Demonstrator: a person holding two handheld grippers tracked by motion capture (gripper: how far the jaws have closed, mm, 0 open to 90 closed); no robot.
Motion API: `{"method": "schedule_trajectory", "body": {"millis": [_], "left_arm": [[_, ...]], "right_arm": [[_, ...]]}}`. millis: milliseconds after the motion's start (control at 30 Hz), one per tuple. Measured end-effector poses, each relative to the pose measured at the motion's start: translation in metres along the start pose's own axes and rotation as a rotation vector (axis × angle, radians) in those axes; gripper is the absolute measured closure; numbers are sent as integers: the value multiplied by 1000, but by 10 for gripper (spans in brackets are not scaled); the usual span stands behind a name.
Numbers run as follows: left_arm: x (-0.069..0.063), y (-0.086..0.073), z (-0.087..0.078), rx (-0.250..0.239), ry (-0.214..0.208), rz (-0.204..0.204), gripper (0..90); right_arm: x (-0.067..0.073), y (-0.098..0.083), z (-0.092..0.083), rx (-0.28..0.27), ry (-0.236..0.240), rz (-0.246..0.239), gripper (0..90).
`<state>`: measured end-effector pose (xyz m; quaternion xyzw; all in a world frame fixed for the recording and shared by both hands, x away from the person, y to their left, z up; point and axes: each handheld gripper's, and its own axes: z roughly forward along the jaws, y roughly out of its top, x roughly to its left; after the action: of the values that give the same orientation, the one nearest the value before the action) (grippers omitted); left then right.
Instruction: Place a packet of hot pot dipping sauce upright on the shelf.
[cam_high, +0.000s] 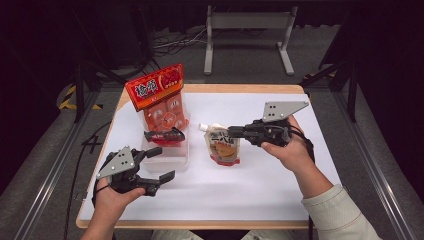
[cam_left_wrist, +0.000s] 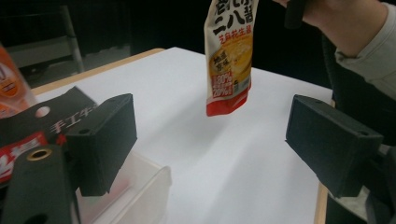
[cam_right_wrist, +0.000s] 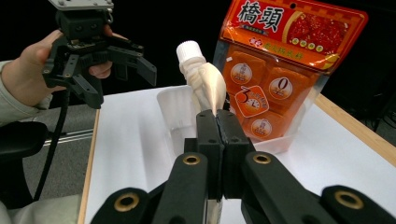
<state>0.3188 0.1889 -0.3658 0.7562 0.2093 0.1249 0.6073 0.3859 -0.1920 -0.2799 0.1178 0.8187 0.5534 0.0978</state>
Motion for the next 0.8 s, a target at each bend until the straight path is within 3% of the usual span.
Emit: {"method": "schedule_trajectory", "body": {"millis": [700, 800], "left_arm": [[0, 12, 31, -21, -136, 34, 236], [0, 13, 36, -24, -151, 25, 236]], "right_arm": [[35, 5, 22, -21, 96, -52, 899], [37, 4, 25, -22, 102, -58, 899]]}}
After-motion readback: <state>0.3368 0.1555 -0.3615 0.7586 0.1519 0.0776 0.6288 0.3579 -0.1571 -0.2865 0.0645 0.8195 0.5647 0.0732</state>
